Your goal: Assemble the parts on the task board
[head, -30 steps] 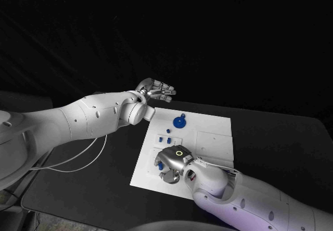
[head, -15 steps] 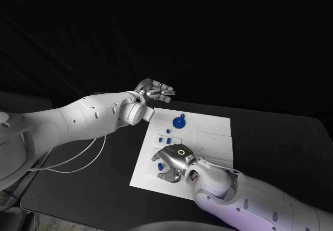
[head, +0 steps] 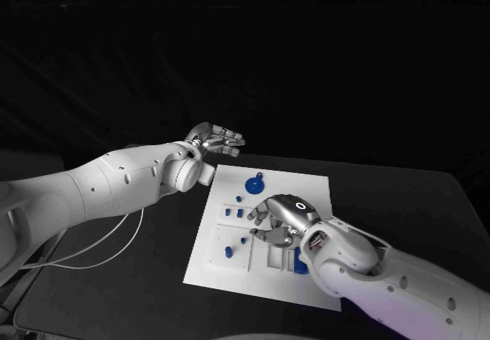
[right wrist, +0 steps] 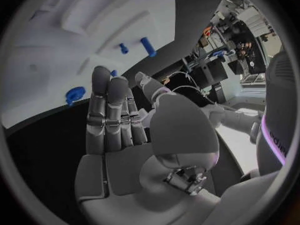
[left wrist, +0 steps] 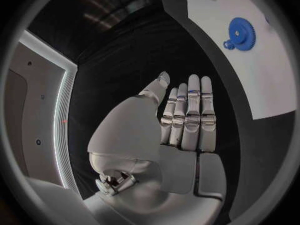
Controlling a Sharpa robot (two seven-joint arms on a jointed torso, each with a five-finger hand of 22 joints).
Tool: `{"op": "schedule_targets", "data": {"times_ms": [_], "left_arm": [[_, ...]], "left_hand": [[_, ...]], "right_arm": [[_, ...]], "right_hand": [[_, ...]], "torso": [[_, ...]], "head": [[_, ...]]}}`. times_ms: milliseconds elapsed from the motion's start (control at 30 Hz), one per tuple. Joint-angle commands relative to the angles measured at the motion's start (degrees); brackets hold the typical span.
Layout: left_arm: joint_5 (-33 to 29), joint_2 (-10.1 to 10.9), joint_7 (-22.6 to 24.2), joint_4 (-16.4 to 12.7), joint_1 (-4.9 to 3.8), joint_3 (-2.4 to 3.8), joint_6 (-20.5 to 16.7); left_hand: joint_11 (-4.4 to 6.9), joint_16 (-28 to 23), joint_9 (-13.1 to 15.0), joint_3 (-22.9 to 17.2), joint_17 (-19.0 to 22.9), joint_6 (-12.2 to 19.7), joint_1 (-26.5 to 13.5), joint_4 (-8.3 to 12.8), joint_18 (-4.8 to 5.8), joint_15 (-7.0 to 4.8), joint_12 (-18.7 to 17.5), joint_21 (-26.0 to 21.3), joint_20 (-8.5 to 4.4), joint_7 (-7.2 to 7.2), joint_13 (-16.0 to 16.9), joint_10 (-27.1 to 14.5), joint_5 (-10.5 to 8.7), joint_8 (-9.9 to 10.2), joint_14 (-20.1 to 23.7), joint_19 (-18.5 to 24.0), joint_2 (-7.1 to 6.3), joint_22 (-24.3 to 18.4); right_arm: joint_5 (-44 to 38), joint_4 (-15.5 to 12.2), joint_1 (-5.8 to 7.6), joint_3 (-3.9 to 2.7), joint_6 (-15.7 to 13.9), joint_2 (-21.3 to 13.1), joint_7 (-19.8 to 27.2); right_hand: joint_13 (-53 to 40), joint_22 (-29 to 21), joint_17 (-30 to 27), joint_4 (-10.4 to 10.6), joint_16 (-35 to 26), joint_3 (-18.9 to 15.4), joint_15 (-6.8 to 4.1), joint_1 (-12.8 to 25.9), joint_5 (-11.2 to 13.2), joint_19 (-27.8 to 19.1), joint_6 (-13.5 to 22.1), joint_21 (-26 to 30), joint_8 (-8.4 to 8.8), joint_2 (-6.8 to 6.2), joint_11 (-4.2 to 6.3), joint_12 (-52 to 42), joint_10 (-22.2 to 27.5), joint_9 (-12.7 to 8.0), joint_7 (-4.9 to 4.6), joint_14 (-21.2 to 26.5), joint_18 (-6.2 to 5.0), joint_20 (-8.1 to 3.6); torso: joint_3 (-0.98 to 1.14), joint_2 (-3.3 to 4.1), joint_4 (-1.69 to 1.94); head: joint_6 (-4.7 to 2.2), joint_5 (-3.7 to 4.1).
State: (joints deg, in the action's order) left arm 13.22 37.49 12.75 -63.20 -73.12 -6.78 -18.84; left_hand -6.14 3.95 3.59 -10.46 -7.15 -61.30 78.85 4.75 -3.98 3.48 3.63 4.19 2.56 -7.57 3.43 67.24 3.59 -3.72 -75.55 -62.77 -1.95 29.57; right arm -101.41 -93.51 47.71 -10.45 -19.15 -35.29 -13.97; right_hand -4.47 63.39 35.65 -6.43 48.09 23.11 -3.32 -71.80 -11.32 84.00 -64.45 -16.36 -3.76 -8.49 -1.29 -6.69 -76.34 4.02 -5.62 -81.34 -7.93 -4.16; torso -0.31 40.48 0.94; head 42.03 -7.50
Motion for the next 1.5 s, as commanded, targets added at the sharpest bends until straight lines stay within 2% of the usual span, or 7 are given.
{"op": "schedule_targets", "data": {"times_ms": [33, 133, 233, 500, 567, 933, 1500], "left_arm": [[0.08, 0.45, 0.58, -0.3, -0.01, 0.02, 0.74], [0.09, 1.16, 0.76, -0.55, 0.11, 0.01, 0.85], [0.08, 1.84, 1.27, -0.89, 0.34, 0.01, 1.43], [1.08, 3.52, 4.04, -2.4, 1.07, 0.01, 5.23], [1.32, 3.82, 4.77, -2.78, 1.21, 0.01, 5.88], [1.65, 4.37, 6.64, -3.94, 1.53, 0.02, 7.52], [1.66, 4.27, 7.37, -4.82, 1.55, 0.02, 8.73]], "left_hand": [[0.11, -0.11, 0.03, 0.0, -0.09, 0.38, -0.13, -0.41, 0.79, 0.06, -0.17, 0.33, -0.09, -0.05, -0.05, -0.09, -0.34, 0.05, -0.07, -0.47, 0.51, -0.08], [0.11, -0.1, 0.02, 0.05, -0.1, 0.39, -0.2, -0.46, 0.8, 0.06, -0.17, 0.32, -0.08, -0.05, -0.05, -0.11, -0.34, 0.05, -0.08, -0.48, 0.47, -0.14], [0.11, -0.11, 0.02, 0.15, -0.11, 0.43, -0.31, -0.51, 0.81, 0.07, -0.17, 0.27, -0.06, -0.04, -0.05, -0.13, -0.34, 0.06, -0.07, -0.5, 0.33, -0.24], [0.55, -0.14, 0.04, 1.98, -0.08, 0.67, -2.7, -1.42, 1.22, 0.36, 0.03, -0.33, 0.46, 0.13, 0.0, 1.75, -0.04, 0.03, 0.68, 0.06, -1.26, -1.62], [0.67, -0.09, 0.05, 3.89, -0.16, 0.76, -3.3, -1.73, 1.47, 0.34, -0.22, -0.28, 0.43, 0.15, -0.02, 2.57, 2.43, 0.02, 0.74, 0.14, -1.34, -2.65], [1.02, -0.16, 0.07, 15.63, -0.55, 0.88, -3.31, -3.16, 2.03, 0.57, -0.08, -0.03, 0.56, 0.26, 0.07, 4.28, 0.04, 0.0, 1.1, -0.77, 0.96, -10.72], [0.31, -0.34, 0.06, 15.75, 0.26, 1.56, -4.56, -4.47, 1.71, 1.08, -0.2, 0.17, 1.21, 0.08, 0.05, 2.04, 0.0, 0.01, 1.93, -0.39, -0.12, -13.81]], "right_arm": [[14.18, -0.94, -0.01, -1.52, 1.47, -2.96, 0.71], [21.16, -1.38, 0.04, -3.68, 5.04, -6.57, 0.29], [26.77, -1.43, 0.13, -4.86, 8.68, -9.53, -0.51], [35.45, -0.87, 0.21, -5.82, 17.69, -14.23, -7.98], [37.39, -0.8, 0.21, -5.89, 19.57, -14.79, -11.76], [40.85, -1.75, 0.18, -5.77, 23.84, -14.97, -24.23], [41.08, -1.59, 0.16, -3.27, 23.26, -12.76, -26.95]], "right_hand": [[-1.12, 0.15, 0.33, -0.38, 0.2, -0.25, -0.77, 1.01, 0.1, 2.18, -1.8, -0.4, -0.15, 0.07, 1.18, -1.47, -3.14, 0.36, 0.68, 0.13, 1.11, -0.79], [-5.37, -0.08, 0.64, -0.8, -0.16, -3.1, -1.63, 1.67, -0.07, 2.3, -3.09, -0.51, -0.09, 0.51, 2.49, -6.21, -6.73, 0.74, 1.45, -0.21, 2.16, -1.69], [-21.86, -0.13, 1.59, -0.6, -0.09, -8.04, -2.38, 2.25, -2.12, 2.46, -3.66, -2.08, 0.12, 2.77, 3.29, -20.84, -0.31, 1.45, 2.03, -1.38, 3.37, -2.81], [-49.0, 6.93, 11.6, 2.86, 7.72, -7.92, -2.63, 5.37, -4.58, 2.82, -2.64, -18.36, -0.01, 5.34, 3.8, -43.06, 2.01, 5.93, 2.67, -0.75, 3.92, -3.17], [-53.56, 8.03, 14.66, 2.95, 9.1, -7.11, -2.46, 5.73, -4.36, 2.65, -2.01, -19.75, 0.05, 5.67, 3.59, -45.3, 1.93, 7.3, 2.51, -0.49, 3.42, -2.92], [-60.41, 10.24, 20.69, 6.4, 11.22, -16.91, -1.86, 9.34, -2.6, 2.84, 0.76, -22.6, 0.11, 6.04, 2.89, -47.29, 0.29, 8.55, 1.67, -1.1, 3.11, -2.3], [-63.52, 12.0, 23.68, 8.97, 10.87, -29.22, -1.83, 8.96, -4.02, 2.96, 1.67, -23.45, 0.12, 9.09, 2.78, -46.13, -0.67, 9.67, 1.6, -1.67, 3.13, -2.23]], "torso": [[0.11, -0.14, -0.27], [0.32, -0.35, -0.69], [0.49, -0.58, -0.92], [0.81, -1.02, -1.34], [0.88, -1.11, -1.43], [0.61, -1.06, -1.29], [0.7, -0.99, -1.25]], "head": [[-0.41, 0.79], [-0.57, 0.99], [-0.52, 1.24], [-0.4, 1.71], [-0.44, 1.72], [-0.06, 2.44], [0.4, 2.94]]}}
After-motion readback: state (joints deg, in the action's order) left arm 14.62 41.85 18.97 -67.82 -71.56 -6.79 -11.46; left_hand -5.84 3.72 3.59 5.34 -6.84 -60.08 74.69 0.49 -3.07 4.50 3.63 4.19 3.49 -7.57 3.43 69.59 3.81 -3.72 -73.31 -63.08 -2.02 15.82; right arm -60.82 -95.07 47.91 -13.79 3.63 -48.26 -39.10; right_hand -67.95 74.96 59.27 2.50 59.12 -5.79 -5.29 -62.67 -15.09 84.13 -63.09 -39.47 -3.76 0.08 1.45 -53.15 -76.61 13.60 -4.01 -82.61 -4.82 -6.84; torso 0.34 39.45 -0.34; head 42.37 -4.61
